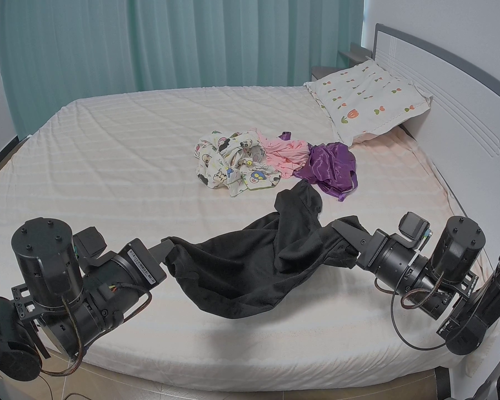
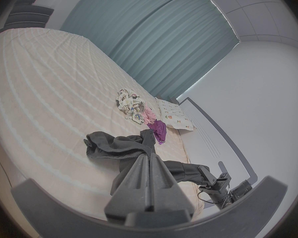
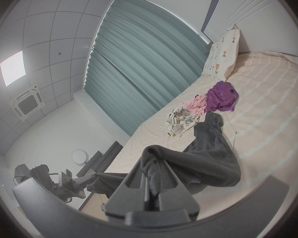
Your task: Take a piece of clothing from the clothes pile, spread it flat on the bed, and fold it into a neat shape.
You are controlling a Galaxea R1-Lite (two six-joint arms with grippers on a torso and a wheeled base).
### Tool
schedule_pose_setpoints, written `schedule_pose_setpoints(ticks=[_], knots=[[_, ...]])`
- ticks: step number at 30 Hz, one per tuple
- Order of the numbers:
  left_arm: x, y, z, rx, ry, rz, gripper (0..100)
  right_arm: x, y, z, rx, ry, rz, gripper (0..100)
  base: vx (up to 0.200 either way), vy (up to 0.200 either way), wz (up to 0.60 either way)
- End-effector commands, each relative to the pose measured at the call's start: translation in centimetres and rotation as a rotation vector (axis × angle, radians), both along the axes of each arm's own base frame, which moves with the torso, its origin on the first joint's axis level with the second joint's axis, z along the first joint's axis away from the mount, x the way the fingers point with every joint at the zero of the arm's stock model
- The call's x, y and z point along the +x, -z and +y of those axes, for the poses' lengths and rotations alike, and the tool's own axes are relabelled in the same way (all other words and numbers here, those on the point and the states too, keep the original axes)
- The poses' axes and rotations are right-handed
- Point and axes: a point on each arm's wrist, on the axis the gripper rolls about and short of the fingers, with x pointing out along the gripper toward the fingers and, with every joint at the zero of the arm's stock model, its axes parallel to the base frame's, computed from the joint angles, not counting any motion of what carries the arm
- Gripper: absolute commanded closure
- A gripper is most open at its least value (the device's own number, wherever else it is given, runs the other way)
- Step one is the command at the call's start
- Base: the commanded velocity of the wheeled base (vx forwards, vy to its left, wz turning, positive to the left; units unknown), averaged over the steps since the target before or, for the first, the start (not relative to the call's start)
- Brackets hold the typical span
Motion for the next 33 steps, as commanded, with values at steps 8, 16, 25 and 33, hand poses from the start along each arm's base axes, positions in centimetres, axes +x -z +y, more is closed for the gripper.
schedule_pose_setpoints(ticks=[8, 16, 25, 33], knots=[[-0.1, 0.1, 0.1, 0.002, 0.000, 0.000, 100, -0.2, -0.2, 0.1, 0.008, -0.005, -0.010, 100, 0.000, 0.150, 0.00], [-0.6, -1.6, 0.9, -0.046, -0.012, -0.058, 100, -0.3, -0.8, 0.0, 0.017, -0.007, -0.030, 100, 0.000, 0.200, 0.00], [-0.7, -1.7, 1.0, -0.045, -0.016, -0.063, 100, -0.8, -1.1, 0.7, 0.024, -0.033, -0.046, 100, 0.000, 0.200, 0.00], [-0.3, -2.3, 2.1, -0.061, -0.061, -0.085, 100, -0.7, -2.8, 1.8, 0.017, -0.056, -0.147, 100, 0.000, 0.200, 0.00]])
